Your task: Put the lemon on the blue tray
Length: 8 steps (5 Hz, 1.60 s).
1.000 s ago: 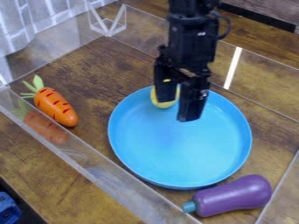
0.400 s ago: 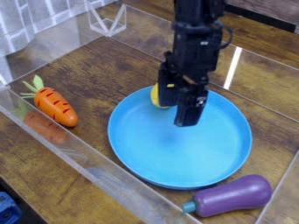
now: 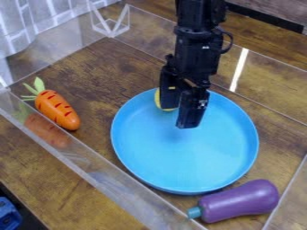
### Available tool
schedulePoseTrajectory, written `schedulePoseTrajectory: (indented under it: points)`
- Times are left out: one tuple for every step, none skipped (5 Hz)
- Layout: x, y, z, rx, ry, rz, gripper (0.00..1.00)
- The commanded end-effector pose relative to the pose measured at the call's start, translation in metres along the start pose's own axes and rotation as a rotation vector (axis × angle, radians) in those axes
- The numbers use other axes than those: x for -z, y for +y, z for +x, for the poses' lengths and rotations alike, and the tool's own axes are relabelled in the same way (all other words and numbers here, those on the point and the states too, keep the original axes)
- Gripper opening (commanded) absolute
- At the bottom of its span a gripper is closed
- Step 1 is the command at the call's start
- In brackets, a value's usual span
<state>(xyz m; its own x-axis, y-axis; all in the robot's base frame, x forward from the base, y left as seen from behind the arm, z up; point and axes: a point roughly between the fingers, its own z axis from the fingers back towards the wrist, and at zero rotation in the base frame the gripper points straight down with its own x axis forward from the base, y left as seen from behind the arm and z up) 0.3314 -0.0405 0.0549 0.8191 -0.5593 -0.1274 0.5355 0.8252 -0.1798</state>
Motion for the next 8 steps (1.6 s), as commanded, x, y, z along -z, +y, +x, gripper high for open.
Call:
schedulePoseTrajectory:
  points:
    - [-0.014, 0.0, 0.008, 0.057, -0.051, 0.033, 1.0]
    - [-0.007, -0.005, 0.013, 0.118, -0.043, 0.036, 1.0]
    - [0.0, -0.011, 0.017, 0.179, -0.037, 0.041, 1.0]
    - [0.009, -0.009, 0.023, 0.197, -0.038, 0.041, 1.0]
    - [0.015, -0.007, 0.027, 0.216, -0.033, 0.04, 1.0]
    - [0.021, -0.005, 0.027, 0.203, -0.035, 0.036, 1.0]
    - [0.026, -0.003, 0.026, 0.189, -0.036, 0.032, 1.0]
    - [0.031, -0.001, 0.025, 0.176, -0.037, 0.028, 1.0]
